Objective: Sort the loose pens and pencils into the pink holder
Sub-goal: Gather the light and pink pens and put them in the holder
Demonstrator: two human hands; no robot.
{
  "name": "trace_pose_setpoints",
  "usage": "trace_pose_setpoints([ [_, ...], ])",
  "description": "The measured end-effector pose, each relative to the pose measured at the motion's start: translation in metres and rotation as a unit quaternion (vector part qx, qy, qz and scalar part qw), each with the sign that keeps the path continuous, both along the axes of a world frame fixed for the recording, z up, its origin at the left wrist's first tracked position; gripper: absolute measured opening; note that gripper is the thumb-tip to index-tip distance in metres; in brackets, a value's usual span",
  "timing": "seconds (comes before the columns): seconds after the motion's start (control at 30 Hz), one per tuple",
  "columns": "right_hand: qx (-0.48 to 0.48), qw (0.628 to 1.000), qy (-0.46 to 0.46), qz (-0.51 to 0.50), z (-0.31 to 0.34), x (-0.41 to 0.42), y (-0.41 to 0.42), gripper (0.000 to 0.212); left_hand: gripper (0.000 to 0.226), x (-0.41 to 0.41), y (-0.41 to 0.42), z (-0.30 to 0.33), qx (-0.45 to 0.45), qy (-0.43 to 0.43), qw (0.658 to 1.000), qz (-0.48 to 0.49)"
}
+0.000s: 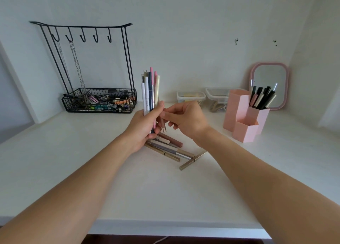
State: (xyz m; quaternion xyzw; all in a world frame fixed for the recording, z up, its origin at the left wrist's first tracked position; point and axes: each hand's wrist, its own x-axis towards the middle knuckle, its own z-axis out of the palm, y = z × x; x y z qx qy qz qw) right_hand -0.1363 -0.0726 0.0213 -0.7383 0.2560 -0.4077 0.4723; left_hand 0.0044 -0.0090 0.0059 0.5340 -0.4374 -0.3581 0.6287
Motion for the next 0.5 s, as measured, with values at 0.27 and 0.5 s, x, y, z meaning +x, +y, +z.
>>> trace_pose_setpoints([
  [0.27,-0.016,0.999,0.040,0.004,-0.003,0.003,0.006,0.013,0.043,0.001,-0.002,-0.003,-0.019,-0.067,0.996,0.048],
  [0.5,-0.086,0.965,0.241,-0.053,0.013,-0.011,-0.009,0.020,0.018,0.014,-0.003,0.002,-0.052,-0.018,0.978,0.202],
])
